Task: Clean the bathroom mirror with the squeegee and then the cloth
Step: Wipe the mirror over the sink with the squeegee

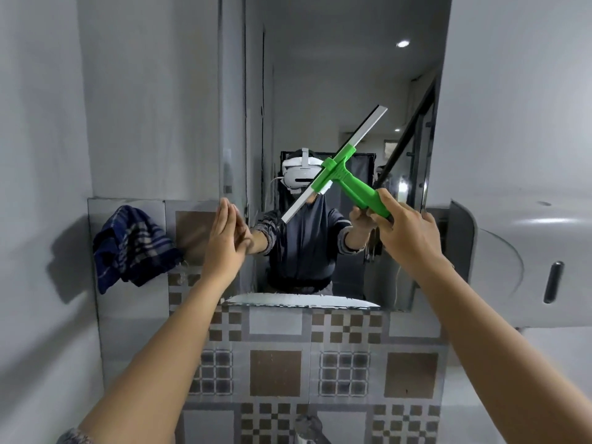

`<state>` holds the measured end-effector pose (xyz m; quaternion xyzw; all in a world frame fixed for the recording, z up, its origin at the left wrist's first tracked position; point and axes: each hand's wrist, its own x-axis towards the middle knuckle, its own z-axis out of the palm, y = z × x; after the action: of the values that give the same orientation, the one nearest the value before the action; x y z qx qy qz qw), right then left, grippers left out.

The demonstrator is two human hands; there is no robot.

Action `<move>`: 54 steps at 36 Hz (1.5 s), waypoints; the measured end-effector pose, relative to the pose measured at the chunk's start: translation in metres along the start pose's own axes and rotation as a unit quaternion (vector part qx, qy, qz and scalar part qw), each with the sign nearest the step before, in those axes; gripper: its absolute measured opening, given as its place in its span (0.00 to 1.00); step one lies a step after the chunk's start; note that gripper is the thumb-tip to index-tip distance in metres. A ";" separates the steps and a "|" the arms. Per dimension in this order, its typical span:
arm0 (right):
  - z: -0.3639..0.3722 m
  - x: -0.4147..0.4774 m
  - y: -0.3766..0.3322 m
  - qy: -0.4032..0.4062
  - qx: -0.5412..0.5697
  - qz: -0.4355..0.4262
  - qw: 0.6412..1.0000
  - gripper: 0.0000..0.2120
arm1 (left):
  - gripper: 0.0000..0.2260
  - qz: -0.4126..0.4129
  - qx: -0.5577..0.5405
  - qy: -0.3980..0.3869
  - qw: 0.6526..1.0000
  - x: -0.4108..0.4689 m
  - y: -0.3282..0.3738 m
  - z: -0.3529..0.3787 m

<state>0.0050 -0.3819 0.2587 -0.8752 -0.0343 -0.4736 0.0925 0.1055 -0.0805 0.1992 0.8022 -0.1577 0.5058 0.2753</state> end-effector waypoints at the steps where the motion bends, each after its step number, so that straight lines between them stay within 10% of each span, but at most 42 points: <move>1: 0.001 -0.003 0.001 0.002 0.005 0.006 1.000 0.22 | 0.38 0.004 -0.001 -0.002 1.000 -0.001 0.001 -0.002; 19: 0.028 -0.058 -0.009 0.010 0.118 0.170 0.978 0.24 | 0.37 0.007 -0.025 -0.040 0.999 -0.003 -0.009 -0.005; 54: 0.077 -0.062 -0.156 0.115 0.441 0.358 0.815 0.09 | 0.36 0.071 0.019 -0.079 0.994 -0.005 -0.021 -0.025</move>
<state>0.0113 -0.2126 0.1857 -0.6301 0.0874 -0.4387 0.6347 0.0965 -0.0486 0.1973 0.8315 -0.2263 0.4618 0.2100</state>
